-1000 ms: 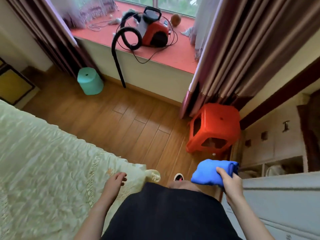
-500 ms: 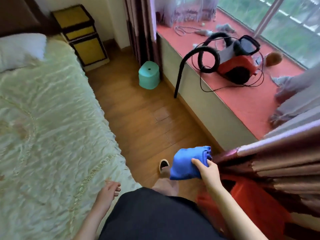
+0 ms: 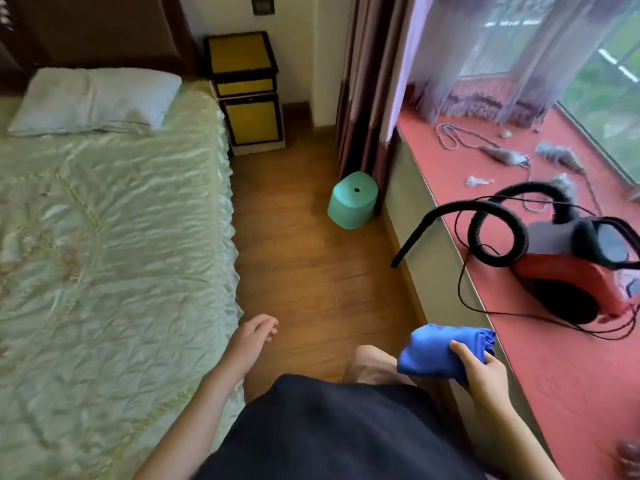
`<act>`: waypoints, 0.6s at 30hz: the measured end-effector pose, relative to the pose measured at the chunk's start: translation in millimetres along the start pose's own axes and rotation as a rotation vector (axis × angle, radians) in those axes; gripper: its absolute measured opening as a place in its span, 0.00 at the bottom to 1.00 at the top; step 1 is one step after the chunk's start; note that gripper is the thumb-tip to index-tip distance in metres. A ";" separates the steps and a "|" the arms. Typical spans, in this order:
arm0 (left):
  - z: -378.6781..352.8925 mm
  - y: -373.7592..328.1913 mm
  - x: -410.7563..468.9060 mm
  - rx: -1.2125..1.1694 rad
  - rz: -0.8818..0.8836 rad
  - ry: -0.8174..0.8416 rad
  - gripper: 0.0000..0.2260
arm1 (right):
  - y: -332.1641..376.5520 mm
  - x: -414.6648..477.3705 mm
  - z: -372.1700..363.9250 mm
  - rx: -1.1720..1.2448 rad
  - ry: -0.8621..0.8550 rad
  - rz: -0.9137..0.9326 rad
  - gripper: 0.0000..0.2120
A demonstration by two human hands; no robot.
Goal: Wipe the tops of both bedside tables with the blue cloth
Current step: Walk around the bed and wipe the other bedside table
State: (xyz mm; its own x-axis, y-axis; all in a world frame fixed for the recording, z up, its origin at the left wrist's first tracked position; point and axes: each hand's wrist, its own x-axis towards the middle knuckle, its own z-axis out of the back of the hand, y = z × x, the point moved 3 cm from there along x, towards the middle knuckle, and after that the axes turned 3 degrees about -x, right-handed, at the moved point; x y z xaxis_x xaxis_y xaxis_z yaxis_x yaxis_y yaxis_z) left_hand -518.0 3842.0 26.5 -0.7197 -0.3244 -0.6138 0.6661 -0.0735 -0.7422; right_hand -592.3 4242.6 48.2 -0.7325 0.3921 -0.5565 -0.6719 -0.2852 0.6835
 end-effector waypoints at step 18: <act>29.0 -121.5 200.0 -0.345 0.251 -0.467 0.09 | 367.9 236.1 -239.3 -0.220 0.499 0.255 0.06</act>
State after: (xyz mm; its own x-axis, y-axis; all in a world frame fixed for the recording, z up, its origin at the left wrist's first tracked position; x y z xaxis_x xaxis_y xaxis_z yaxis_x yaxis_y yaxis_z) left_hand -737.1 3758.7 1.7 -0.3364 -0.6756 -0.6560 0.6464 0.3409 -0.6826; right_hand -1038.6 4020.9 55.2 -0.8007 -0.1547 -0.5788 -0.4363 -0.5114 0.7403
